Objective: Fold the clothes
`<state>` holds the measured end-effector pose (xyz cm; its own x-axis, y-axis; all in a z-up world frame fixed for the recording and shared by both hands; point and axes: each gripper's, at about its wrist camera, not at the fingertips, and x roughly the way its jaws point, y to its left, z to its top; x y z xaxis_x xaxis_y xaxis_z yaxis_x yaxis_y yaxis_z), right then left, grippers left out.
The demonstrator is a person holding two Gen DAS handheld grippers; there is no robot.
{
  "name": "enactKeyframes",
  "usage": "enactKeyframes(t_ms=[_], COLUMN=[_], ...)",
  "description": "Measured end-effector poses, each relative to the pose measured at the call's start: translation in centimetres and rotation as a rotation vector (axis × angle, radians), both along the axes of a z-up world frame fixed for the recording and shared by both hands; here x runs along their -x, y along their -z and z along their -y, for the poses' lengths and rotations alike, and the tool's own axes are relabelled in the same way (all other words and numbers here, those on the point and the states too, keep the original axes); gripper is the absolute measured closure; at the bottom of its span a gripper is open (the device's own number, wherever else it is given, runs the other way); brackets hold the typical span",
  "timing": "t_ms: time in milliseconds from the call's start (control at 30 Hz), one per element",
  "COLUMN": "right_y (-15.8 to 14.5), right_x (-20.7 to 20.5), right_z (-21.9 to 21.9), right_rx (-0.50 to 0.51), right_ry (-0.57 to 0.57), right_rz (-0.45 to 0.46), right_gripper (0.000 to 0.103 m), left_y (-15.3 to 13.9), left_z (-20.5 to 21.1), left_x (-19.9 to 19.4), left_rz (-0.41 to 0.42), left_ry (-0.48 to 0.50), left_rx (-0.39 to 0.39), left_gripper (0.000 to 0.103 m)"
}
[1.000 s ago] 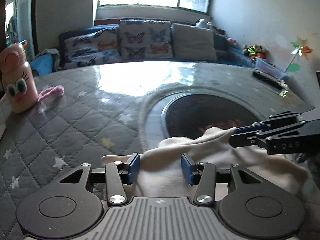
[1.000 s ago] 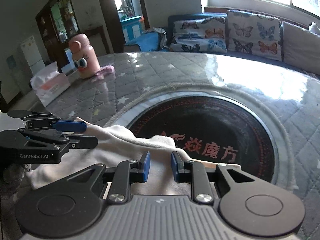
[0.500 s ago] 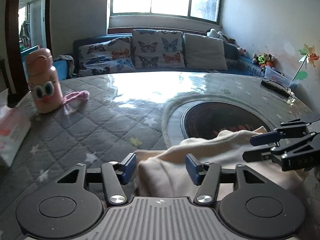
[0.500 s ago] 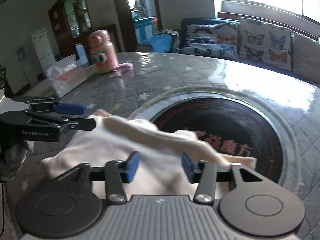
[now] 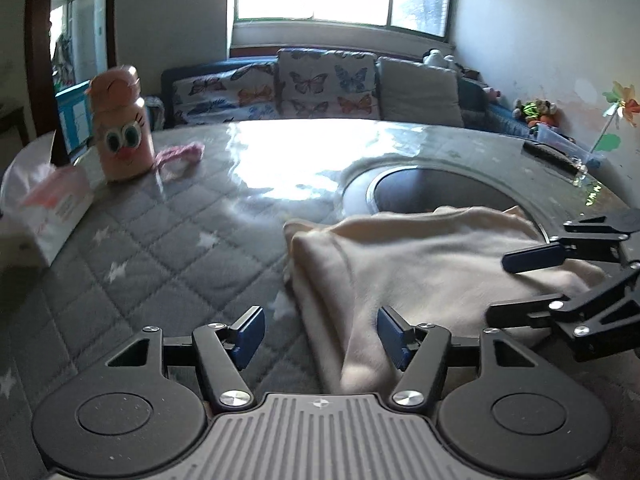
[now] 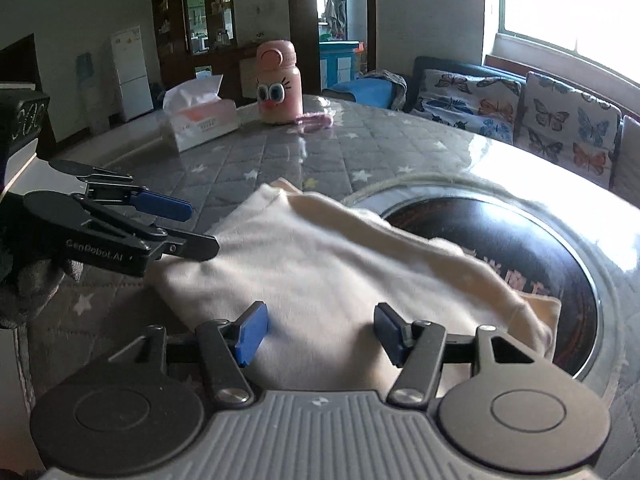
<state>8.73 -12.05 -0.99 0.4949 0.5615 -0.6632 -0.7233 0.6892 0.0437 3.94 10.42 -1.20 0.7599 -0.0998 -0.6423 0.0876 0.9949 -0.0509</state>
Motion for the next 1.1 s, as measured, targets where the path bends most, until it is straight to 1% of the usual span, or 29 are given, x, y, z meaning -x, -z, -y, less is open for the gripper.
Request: enactKeyframes(t_ms=[67, 133, 233, 300, 400, 467, 533, 667, 733, 833, 967, 1000, 1100], right_y=[0.2, 0.0, -0.7, -0.9, -0.3, 0.2, 0.0, -1.4, -1.6, -0.6, -0.3, -0.7, -1.5], right_x=[0.2, 0.4, 0.5, 0.7, 0.8, 0.8, 1.1, 2.1, 2.5, 2.8, 2.8, 2.8, 3.3], right_z=[0.3, 0.5, 1.3, 1.9, 2.9, 3.4, 4.1, 5.3, 5.4, 5.4, 5.9, 5.8, 5.8], right_rx=[0.001, -0.005, -0.026, -0.031, -0.018, -0.008, -0.018, -0.054, -0.060, -0.047, -0.061, -0.065, -0.078], right_ry=[0.004, 0.009, 0.025, 0.039, 0.063, 0.073, 0.080, 0.072, 0.053, 0.040, 0.043, 0.048, 0.032], right_rz=[-0.002, 0.001, 0.008, 0.014, -0.005, -0.023, -0.026, -0.017, -0.018, -0.044, -0.047, -0.048, -0.029], right_gripper=[0.042, 0.042, 0.042, 0.042, 0.042, 0.041, 0.041, 0.040, 0.038, 0.038, 0.038, 0.038, 0.038], left_y=[0.3, 0.0, -0.6, -0.4, 0.3, 0.3, 0.1, -0.4, -0.3, 0.1, 0.0, -0.2, -0.8], left_z=[-0.3, -0.5, -0.4, -0.6, -0.6, -0.6, -0.5, -0.3, -0.1, -0.1, -0.5, -0.6, -0.7], left_x=[0.1, 0.3, 0.5, 0.5, 0.2, 0.3, 0.4, 0.6, 0.6, 0.5, 0.7, 0.9, 1.3], left_rz=[-0.007, 0.001, 0.025, 0.023, 0.002, 0.005, 0.010, 0.019, 0.019, 0.009, 0.009, 0.015, 0.044], left_ry=[-0.016, -0.024, -0.027, -0.029, -0.032, -0.033, -0.031, -0.025, -0.024, -0.033, -0.042, -0.042, -0.037], left_rx=[0.007, 0.018, 0.015, 0.009, -0.003, 0.000, -0.002, -0.004, -0.012, -0.010, -0.010, -0.007, 0.004], left_gripper=[0.037, 0.037, 0.037, 0.037, 0.037, 0.037, 0.037, 0.036, 0.033, 0.032, 0.030, 0.028, 0.017])
